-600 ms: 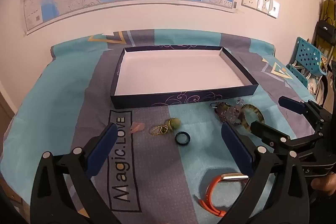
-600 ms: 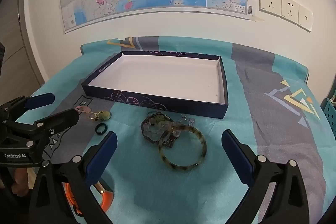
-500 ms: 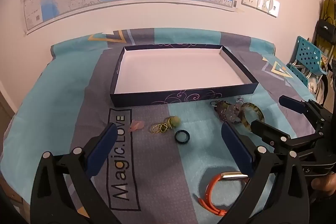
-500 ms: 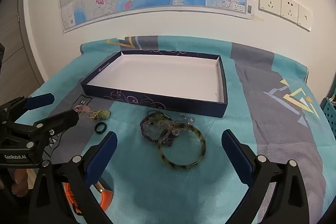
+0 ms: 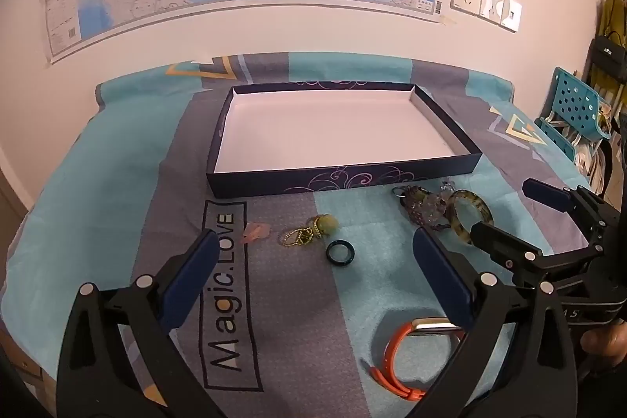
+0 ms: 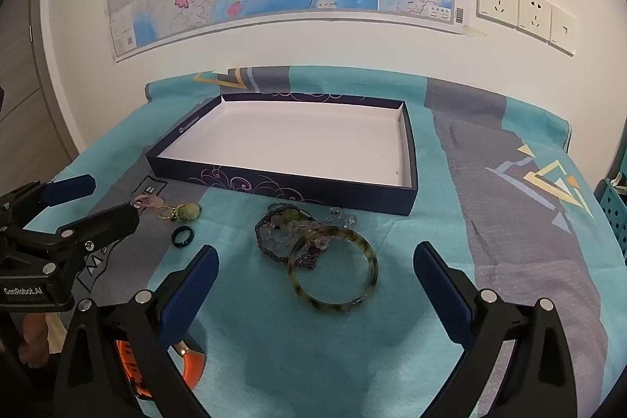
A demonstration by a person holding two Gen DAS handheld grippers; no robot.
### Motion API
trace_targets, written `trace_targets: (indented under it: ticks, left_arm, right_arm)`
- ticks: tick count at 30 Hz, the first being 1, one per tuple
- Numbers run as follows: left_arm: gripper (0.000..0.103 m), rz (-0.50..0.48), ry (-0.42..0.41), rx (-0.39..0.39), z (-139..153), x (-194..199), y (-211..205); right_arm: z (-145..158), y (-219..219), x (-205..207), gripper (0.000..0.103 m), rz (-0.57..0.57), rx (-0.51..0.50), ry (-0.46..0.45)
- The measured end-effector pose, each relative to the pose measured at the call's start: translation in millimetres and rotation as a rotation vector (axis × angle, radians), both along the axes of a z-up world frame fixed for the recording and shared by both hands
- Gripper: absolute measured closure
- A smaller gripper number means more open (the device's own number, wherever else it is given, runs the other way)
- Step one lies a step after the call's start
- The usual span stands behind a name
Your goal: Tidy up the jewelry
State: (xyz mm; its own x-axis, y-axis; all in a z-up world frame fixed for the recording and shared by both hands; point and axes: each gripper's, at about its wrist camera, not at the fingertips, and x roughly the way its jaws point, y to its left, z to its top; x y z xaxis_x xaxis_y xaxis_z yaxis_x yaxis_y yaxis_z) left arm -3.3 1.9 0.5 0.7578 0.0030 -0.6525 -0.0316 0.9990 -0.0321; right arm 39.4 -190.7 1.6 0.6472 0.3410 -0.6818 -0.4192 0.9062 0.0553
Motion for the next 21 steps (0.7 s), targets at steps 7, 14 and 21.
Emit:
trace_targets:
  ticks: [7,14,21]
  left_arm:
    - [0.006,-0.003,-0.001,0.002,-2.0,-0.4,-4.6]
    - [0.006,-0.006,-0.001,0.001,-3.7,-0.6,-5.8]
    - [0.006,-0.007,-0.002,0.001,-4.0,-0.7,-5.9]
  right_arm:
    - [1.2,-1.6,-0.2,0.007,-0.002,-0.002,0.001]
    - [1.2,-1.2,-0.7,0.007,-0.006,-0.002,0.006]
    - [0.3,-2.0,-0.6,0.007,-0.008,-0.001,0.004]
